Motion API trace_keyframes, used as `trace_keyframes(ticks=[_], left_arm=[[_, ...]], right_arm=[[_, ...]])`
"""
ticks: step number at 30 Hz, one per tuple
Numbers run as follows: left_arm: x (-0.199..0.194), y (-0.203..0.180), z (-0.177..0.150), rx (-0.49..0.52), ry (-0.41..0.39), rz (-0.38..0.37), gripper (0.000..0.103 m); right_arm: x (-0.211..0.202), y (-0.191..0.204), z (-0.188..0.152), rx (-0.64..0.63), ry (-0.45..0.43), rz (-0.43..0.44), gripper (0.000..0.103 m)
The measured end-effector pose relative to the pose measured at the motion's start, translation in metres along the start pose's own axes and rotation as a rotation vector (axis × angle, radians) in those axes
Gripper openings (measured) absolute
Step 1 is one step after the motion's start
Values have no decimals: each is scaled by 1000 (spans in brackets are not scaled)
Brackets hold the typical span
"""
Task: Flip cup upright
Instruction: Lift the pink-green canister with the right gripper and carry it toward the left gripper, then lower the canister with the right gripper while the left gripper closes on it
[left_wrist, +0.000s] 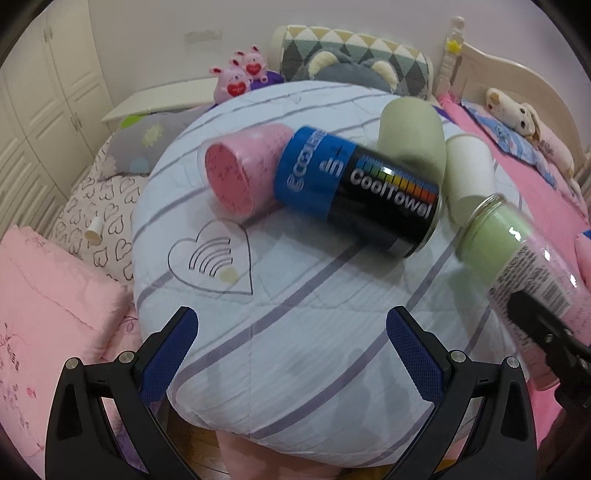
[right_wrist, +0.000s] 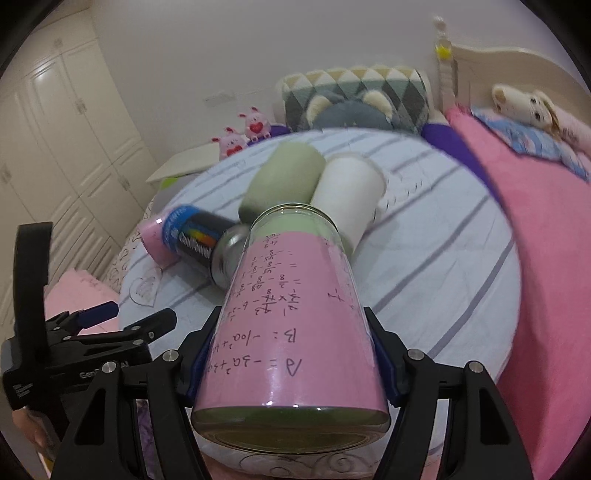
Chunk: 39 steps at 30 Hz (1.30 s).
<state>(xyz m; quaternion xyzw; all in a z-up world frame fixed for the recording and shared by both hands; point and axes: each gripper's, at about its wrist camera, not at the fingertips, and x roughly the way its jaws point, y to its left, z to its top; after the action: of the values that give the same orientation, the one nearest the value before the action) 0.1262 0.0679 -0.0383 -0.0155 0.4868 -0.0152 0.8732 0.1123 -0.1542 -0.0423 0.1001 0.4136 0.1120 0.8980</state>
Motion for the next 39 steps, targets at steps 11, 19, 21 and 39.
trace_keyframes(ticks=[11, 19, 21, 39], left_arm=[[7, 3, -11, -16, 37, -17, 103], [0, -4, -9, -30, 25, -9, 103], [-2, -6, -9, -30, 23, -6, 103], [-34, -44, -5, 0, -34, -7, 103]], right_arm=[[-4, -24, -15, 73, 53, 42, 83], [-7, -23, -7, 48, 53, 41, 83], [-10, -21, -3, 34, 49, 39, 83], [-27, -47, 12, 1, 5, -48, 83]])
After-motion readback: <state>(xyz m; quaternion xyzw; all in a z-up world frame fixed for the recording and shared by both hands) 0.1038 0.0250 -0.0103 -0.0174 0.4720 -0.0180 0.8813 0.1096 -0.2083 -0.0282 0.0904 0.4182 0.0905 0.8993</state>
